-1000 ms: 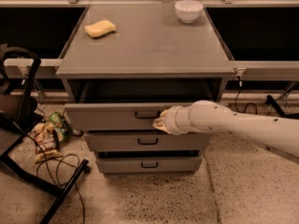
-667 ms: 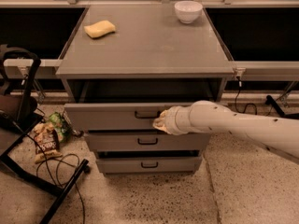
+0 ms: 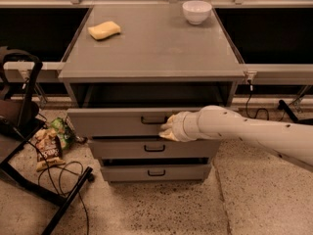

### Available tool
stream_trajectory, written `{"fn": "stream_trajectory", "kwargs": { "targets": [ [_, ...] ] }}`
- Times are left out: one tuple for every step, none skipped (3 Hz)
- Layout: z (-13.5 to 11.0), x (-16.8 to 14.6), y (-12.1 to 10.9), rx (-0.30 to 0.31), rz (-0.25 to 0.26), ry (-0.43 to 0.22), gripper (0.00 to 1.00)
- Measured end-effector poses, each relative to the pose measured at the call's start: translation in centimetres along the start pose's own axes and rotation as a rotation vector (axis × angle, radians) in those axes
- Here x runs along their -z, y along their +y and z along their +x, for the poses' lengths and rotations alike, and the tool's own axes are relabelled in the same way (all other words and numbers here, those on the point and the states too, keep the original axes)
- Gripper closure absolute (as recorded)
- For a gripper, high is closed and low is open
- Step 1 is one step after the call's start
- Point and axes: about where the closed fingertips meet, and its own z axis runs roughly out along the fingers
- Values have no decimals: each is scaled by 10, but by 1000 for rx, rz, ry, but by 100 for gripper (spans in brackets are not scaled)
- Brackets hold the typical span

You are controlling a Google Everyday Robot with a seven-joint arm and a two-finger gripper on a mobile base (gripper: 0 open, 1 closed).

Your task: Close top drawer

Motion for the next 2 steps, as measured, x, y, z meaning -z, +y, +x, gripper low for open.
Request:
{"fn": "stream_trajectory", "kwargs": {
  "targets": [
    [0, 0, 0, 0, 0, 0, 3],
    [0, 0, 0, 0, 0, 0, 0]
  ]
}}
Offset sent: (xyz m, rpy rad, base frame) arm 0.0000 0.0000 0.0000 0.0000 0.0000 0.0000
